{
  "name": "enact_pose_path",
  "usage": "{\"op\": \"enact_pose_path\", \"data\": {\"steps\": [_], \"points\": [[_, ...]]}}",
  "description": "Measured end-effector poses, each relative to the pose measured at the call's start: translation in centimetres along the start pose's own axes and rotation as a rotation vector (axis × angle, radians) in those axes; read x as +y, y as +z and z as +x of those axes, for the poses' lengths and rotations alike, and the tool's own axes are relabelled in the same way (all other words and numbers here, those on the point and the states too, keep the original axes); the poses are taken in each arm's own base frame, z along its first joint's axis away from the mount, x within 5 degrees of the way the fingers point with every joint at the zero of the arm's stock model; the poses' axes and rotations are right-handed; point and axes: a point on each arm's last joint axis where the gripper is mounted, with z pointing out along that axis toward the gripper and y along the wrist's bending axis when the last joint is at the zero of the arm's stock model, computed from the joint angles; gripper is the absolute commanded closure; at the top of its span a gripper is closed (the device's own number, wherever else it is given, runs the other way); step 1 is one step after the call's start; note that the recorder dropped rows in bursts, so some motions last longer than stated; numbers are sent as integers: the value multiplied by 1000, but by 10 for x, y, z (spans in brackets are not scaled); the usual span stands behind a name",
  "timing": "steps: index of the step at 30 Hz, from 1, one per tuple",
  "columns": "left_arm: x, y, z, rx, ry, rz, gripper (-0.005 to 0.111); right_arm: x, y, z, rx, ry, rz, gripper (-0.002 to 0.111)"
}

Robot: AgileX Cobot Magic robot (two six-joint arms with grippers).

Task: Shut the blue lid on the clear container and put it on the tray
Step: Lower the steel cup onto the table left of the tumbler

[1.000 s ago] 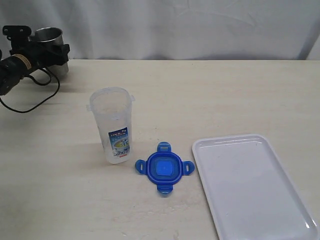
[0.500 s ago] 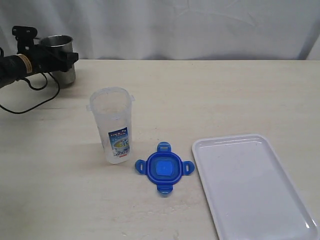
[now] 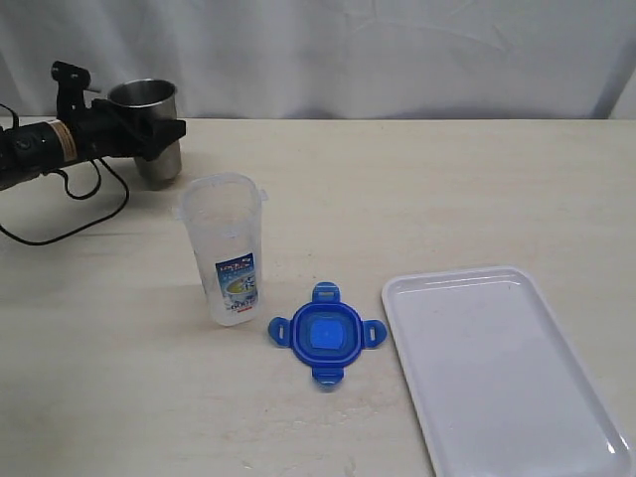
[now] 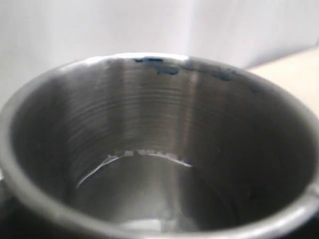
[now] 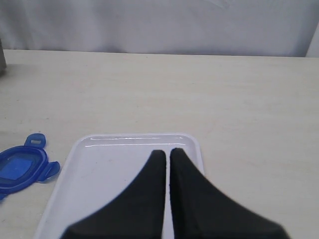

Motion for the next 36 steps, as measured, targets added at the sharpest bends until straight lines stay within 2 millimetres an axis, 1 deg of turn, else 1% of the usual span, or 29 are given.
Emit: {"op": "enact_pose_path", "data": {"steps": [5, 22, 24, 25, 27, 33, 34, 36], "points": [[-8, 6, 4, 24, 41, 31, 107, 0, 0, 0, 0, 0, 0, 104], [-7, 8, 14, 3, 4, 39, 107, 0, 0, 0, 0, 0, 0, 104], [-7, 8, 14, 3, 4, 39, 105, 0, 0, 0, 0, 0, 0, 104], [-8, 8, 14, 2, 4, 40, 103, 0, 0, 0, 0, 0, 0, 104], [-8, 8, 14, 2, 4, 40, 92, 0, 0, 0, 0, 0, 0, 104], [-7, 8, 14, 2, 4, 38, 39, 0, 0, 0, 0, 0, 0, 104], [-7, 8, 14, 2, 4, 38, 34, 0, 0, 0, 0, 0, 0, 104], [-7, 7, 14, 4, 6, 40, 34, 0, 0, 0, 0, 0, 0, 104]]}}
